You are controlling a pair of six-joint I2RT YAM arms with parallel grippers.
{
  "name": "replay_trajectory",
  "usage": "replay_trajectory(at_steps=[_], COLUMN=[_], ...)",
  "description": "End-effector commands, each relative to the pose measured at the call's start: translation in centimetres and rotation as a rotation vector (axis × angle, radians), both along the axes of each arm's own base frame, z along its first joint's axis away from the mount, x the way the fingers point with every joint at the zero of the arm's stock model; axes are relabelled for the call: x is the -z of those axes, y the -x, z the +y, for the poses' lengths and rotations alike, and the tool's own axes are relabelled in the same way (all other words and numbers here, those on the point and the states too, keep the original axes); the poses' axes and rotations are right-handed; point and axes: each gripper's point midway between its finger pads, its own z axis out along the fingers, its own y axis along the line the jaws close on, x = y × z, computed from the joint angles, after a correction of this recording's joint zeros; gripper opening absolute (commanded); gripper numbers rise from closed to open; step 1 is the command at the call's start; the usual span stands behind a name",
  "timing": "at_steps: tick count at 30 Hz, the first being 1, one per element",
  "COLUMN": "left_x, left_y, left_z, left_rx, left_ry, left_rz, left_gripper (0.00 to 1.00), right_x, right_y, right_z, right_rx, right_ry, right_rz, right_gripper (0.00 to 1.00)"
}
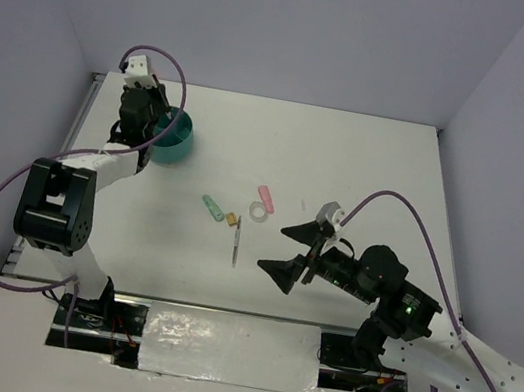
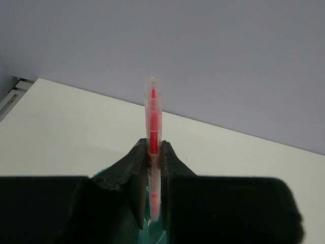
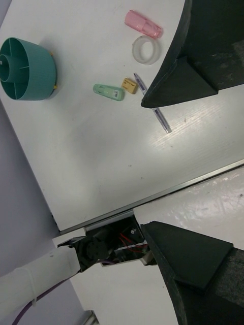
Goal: Sort the stationery into containers
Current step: Place the pen in the storage box, then pick up the pen from the center of the board.
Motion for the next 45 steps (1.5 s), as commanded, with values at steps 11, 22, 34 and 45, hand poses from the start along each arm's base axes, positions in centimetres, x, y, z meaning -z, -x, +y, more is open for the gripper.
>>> replay_trajectory(at_steps=[11,22,34,45], left_x=[0.8,0.9,-5.3,2.3], left_y=[0.0,1.0,6.5,19.0], left_z=[0.6,0.0,-1.6,-10.8], left_rx=[-0.028,-0.045,-0.025,0.145], left_ry=[0.03,0.04,0.293,0.287], left_rz=[-0.04,-0.036,0.084,0.534], left_gripper=[0.14,0.69,0.99,0.99], right_x=[-2.7,-3.1,-1.4,2.2], right_y=[0.3,0.5,-4.3,-11.5], right_z=[-0.5,-0.9,-0.5,-6.1], right_rx=[-0.012,-0.01,0.24,0.631], right_ry=[-0.048,-0.063,-0.002,0.102], right_rz=[-0.061,-0.082,0.071,0.39], right_gripper=[1.0,1.0,1.0,1.0])
